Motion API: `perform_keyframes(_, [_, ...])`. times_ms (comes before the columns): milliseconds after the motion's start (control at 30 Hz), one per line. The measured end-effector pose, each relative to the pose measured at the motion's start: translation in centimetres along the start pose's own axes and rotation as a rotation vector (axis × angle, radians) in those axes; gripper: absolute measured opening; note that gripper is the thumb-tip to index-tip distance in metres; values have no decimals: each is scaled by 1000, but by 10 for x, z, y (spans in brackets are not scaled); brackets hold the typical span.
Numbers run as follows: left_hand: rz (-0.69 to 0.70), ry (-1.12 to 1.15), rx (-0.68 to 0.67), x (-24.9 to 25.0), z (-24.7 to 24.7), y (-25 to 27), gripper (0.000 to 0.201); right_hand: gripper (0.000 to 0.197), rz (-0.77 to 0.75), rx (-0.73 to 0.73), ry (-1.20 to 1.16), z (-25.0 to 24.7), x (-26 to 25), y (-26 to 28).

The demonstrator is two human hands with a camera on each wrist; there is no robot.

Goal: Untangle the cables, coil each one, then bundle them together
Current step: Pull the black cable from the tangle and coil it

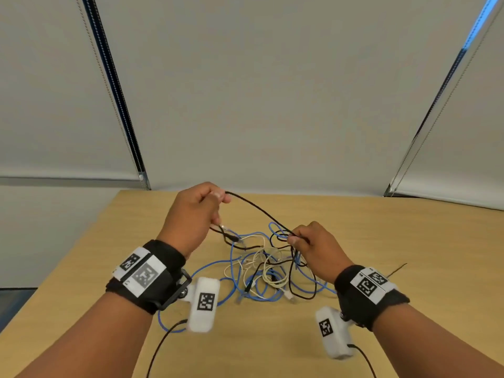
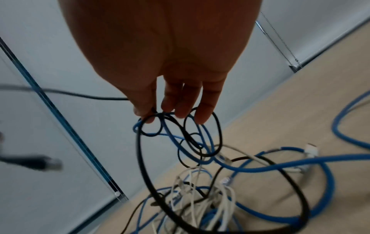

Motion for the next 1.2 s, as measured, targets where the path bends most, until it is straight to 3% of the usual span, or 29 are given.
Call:
perform_keyframes(67, [17, -367, 123, -4, -13, -7, 20, 25, -12, 16, 22, -7, -8, -4])
perform_keyframes(133, [227, -593, 143, 10, -1, -2, 43, 20, -28, 11, 61, -11, -17, -8])
perform_keyframes(200, [440, -759, 52, 24, 34, 10, 57, 18, -52, 1, 138, -13, -28, -12])
perform_keyframes(233, [462, -844, -29, 24, 53, 13, 58, 19, -76, -2, 164, -13, -35, -13])
perform_keyframes(333, [334, -1014, -270, 9, 89, 10, 37, 16, -172, -18, 91, -14, -54, -12])
perform_keyframes(467, [326, -899, -331, 9, 91, 0, 21, 7, -186, -52, 64, -13, -56, -8])
perform_keyframes(567, [272, -618, -318, 14, 79, -9, 19, 21, -63, -160, 64, -2, -35, -7])
perform_keyframes(733, [135, -57, -51, 34, 20, -45, 21, 21, 173, -162, -111, -4, 18, 3])
perform_keyframes(833, [120, -25, -39, 34, 5, -54, 23, 12, 260, -221, -76, -5, 32, 6])
perform_keyframes(900, [110, -70, -80, 31, 8, -54, 21, 29, 282, -289, -24, -9, 25, 2])
perform_keyframes(967, [112, -117, -147, 28, 17, -52, 19, 46, 256, -252, -147, -22, 2, -5])
perform_keyframes(1067, [136, -156, -230, 29, 29, -49, 18, 51, 55, -39, -354, -44, -50, -16])
perform_keyframes(1133, [172, -170, -268, 35, 34, -49, 18, 47, -72, -32, -487, -36, -84, -20])
perform_keyframes(1200, [206, -180, -262, 40, 36, -50, 17, 40, -100, -83, -572, -15, -102, -23])
Point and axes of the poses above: each hand's wrist, its own y-axis away from the middle knuckle, its own z-axis out of the palm, x = y × z, the point moved 7 cm from there along -y, towards the middle knuckle, and after that the axes turned 1 degree about -z, right-handed, at the moved point
